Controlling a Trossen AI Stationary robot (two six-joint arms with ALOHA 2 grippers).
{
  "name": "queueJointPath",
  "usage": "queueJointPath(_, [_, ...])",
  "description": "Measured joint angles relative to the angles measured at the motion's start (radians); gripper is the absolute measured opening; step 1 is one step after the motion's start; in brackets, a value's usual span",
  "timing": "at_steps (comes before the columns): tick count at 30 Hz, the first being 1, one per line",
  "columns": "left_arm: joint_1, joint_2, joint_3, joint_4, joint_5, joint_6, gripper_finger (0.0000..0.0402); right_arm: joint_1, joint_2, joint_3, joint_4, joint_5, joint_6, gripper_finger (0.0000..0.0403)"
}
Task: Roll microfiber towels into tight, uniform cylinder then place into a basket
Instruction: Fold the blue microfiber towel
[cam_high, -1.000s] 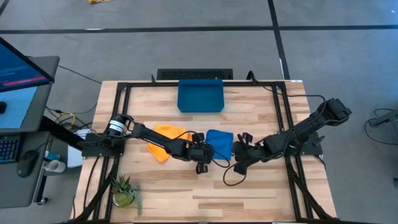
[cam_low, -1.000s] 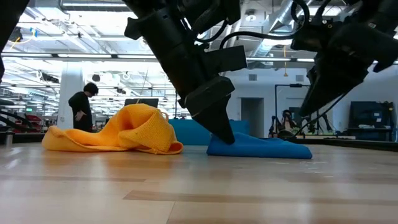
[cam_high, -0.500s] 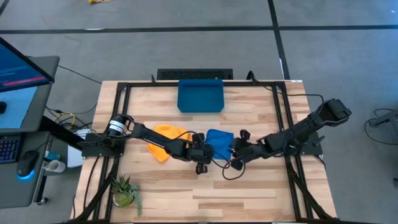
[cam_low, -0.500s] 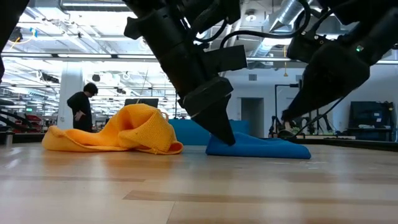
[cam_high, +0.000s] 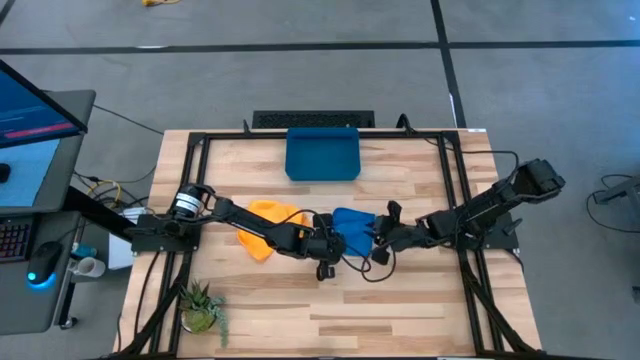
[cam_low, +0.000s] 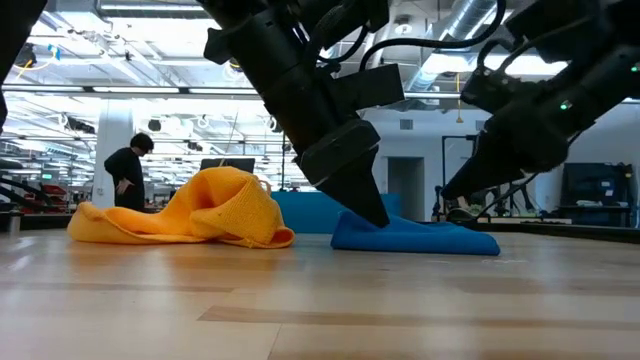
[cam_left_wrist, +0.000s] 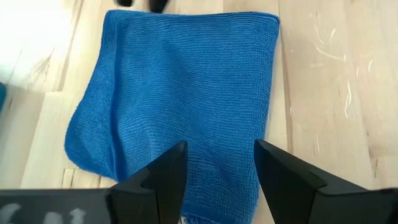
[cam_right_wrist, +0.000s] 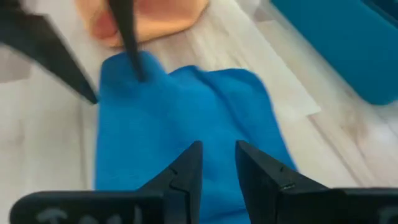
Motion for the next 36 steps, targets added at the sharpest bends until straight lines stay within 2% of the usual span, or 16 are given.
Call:
queueJointPath(4, [0.000,0.000,0.000,0.000,0.000,0.000,0.0178,-0.030,0.000,-0.009,0.009,-0.005,0.007,0.0118])
queueJointPath(8, [0.000,0.000,0.000,0.000,0.000,0.000,0.0178,-0.035,0.003,-0.027,0.052,-0.057,0.009,0.0118])
queueJointPath(22, [-0.003,-0.013,0.000,-0.033,-0.001,0.006,0.0178,-0.055,0.193,-0.029,0.130,-0.055,0.033,0.0118])
queueJointPath(30, [-0.017,-0.096,0.002,-0.182,-0.010,-0.068,0.0178,-0.066,0.160,-0.029,0.075,-0.137,0.063,0.0118])
queueJointPath(36, [-0.027,-0.106,0.002,-0.285,-0.034,-0.102,0.0178,-0.045,0.085,-0.029,-0.017,-0.304,0.063,0.0118])
